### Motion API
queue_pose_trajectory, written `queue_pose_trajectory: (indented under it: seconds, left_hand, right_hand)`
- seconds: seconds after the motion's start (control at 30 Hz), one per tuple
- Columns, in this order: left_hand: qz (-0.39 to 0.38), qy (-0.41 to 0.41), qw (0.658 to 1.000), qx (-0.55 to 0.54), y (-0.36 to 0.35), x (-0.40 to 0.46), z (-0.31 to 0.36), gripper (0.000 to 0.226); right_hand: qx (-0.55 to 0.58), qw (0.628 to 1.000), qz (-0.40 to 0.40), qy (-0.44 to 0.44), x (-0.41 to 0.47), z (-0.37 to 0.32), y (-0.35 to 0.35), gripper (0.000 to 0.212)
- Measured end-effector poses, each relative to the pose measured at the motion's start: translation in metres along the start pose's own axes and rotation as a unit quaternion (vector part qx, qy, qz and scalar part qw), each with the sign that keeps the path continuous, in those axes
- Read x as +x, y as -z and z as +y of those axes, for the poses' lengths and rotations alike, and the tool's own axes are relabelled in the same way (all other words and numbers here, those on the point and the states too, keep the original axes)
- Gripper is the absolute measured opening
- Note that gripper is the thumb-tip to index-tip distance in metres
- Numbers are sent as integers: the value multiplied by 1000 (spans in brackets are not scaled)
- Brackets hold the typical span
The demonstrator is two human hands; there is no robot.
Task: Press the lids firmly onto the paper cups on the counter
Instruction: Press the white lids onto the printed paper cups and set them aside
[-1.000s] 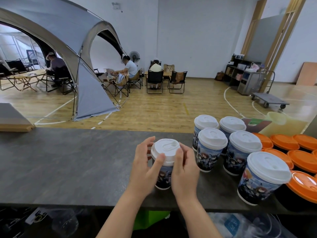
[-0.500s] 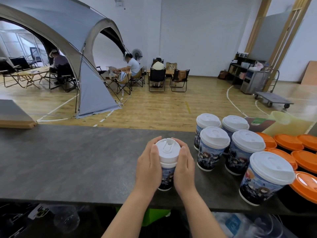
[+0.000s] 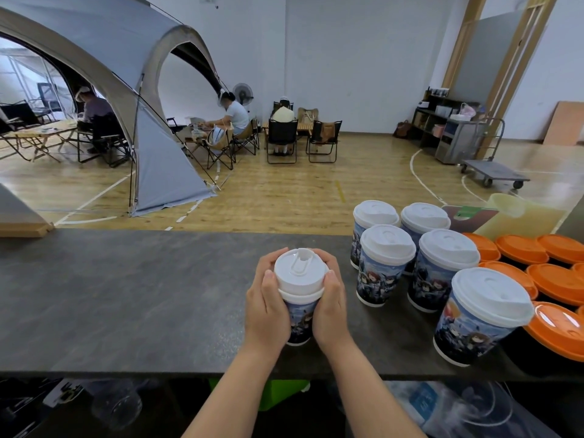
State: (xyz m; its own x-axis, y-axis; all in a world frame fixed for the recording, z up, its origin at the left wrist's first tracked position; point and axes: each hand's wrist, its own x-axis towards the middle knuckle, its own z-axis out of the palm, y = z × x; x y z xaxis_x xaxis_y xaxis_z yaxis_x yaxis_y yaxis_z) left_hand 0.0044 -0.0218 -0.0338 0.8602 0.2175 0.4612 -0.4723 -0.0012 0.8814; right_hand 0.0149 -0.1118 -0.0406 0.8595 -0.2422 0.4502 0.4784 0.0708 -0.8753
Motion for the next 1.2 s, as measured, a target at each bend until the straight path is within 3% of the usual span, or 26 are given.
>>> queue_pose_trajectory:
  seconds: [0.13,0.23,0.37,0.4,0.57,0.73,0.9,1.2]
  left_hand:
    - [27,17,999,30,0,-12,-1,45]
    - [4,28,999,40,-1,-32,-7,53]
    - [-42,52,996,66,4,-48,-18,72]
    - [-43,63,995,68,6,-47,-18,73]
    - [-22,103,992,76,9,-32,7,56]
    - [-15,163,984,72,11,-21,36,57]
    - [-57,171,977,117,14,-18,52,69]
    - [-50,186,979,66,14,-22,56,61]
  right_hand:
    - [27,999,7,-31,-2,0,-2,48]
    - [36,996,1,-79,-6,0,-1,54]
    - [100,972,-26,-211,-13,-4,3,94]
    - [114,965,-41,-232,-14,-3,6,95]
    - [56,964,-104,-237,-8,-16,15,39]
    - [12,957,-77,-280,-7,-35,11,49]
    - [115,921,-10,-373,-5,-46,9,52]
    - [158,915,-15,-371,-7,-48,10,51]
